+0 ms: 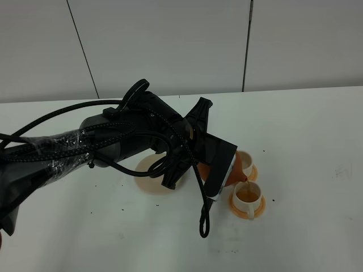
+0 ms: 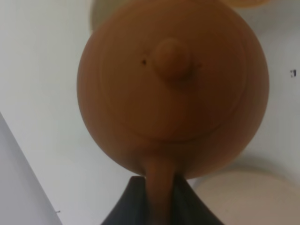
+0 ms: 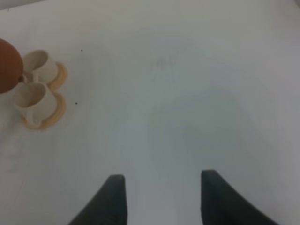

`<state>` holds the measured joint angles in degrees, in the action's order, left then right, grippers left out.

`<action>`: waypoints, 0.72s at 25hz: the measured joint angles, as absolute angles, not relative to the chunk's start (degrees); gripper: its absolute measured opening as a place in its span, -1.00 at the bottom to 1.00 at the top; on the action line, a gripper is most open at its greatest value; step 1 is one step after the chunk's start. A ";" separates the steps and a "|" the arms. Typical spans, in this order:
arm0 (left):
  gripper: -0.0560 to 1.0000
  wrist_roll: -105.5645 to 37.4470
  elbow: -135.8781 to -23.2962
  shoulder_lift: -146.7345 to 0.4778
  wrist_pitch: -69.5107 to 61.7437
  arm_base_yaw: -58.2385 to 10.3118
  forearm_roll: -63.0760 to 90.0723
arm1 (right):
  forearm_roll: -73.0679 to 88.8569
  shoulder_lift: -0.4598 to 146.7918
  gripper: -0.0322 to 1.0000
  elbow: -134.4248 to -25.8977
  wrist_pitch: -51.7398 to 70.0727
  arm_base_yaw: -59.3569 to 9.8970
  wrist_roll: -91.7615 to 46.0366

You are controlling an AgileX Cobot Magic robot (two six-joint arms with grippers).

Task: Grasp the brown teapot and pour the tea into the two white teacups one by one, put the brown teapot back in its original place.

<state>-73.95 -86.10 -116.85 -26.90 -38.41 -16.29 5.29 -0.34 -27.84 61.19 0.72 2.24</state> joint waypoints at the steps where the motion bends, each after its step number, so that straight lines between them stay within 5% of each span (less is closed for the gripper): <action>1: -0.57 -73.95 -86.10 -116.85 -26.77 -38.41 -16.29 | 5.29 -0.34 -0.24 -27.84 61.19 0.72 2.24; 18: -0.57 -73.95 -86.10 -116.85 -26.72 -38.41 -16.41 | 5.29 -0.34 -0.24 -27.84 61.19 0.72 2.24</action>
<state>-73.95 -86.10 -116.85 -26.72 -38.41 -16.41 5.29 -0.34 -27.84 61.19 0.72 2.24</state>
